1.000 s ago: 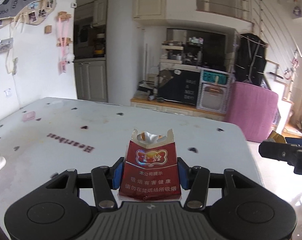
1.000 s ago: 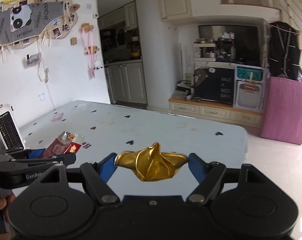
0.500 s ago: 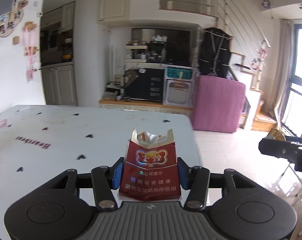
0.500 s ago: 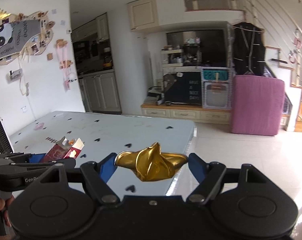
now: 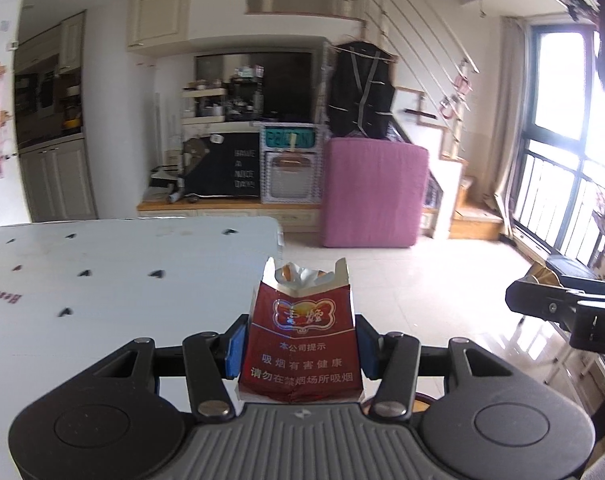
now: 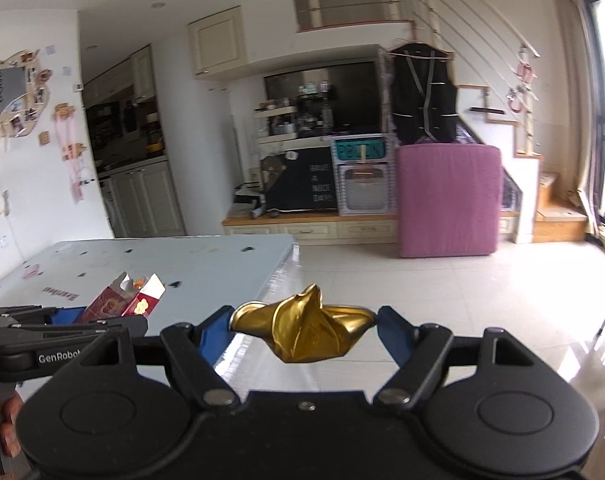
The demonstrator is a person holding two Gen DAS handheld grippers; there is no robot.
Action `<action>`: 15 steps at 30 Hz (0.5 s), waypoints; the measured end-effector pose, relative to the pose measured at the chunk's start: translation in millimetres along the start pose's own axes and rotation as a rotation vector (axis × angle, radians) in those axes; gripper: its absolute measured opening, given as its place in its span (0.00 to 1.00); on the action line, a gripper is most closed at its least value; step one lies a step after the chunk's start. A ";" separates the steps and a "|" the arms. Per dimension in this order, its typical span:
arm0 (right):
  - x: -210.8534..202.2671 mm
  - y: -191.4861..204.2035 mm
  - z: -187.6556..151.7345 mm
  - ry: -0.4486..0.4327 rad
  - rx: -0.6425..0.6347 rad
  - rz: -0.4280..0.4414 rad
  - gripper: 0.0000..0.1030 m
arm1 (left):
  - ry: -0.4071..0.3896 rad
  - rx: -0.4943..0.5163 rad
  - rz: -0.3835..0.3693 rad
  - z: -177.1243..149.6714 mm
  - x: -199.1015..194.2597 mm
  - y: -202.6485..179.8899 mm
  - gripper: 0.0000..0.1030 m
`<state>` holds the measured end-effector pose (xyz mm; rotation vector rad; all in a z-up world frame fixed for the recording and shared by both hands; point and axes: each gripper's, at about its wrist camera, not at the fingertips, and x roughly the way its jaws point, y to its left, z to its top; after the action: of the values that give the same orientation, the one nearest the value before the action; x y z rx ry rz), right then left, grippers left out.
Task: Collect trash
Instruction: 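Lift the cigarette pack and gold wrapper and carry them toward the wastebasket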
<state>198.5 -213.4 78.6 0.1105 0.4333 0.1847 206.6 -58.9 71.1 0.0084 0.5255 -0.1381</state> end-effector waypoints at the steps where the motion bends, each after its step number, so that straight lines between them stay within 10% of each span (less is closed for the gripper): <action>1: -1.1 -6.9 -2.0 0.001 0.008 -0.008 0.76 | 0.005 0.007 -0.007 -1.8 2.0 -6.7 0.52; 15: 7.8 -108.7 -43.8 0.068 0.093 -0.118 0.76 | 0.135 0.072 -0.111 -35.1 76.3 -98.5 0.52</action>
<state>203.5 -315.2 20.1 0.1699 0.5146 0.0525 241.2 -164.8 5.2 0.0592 0.6558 -0.2665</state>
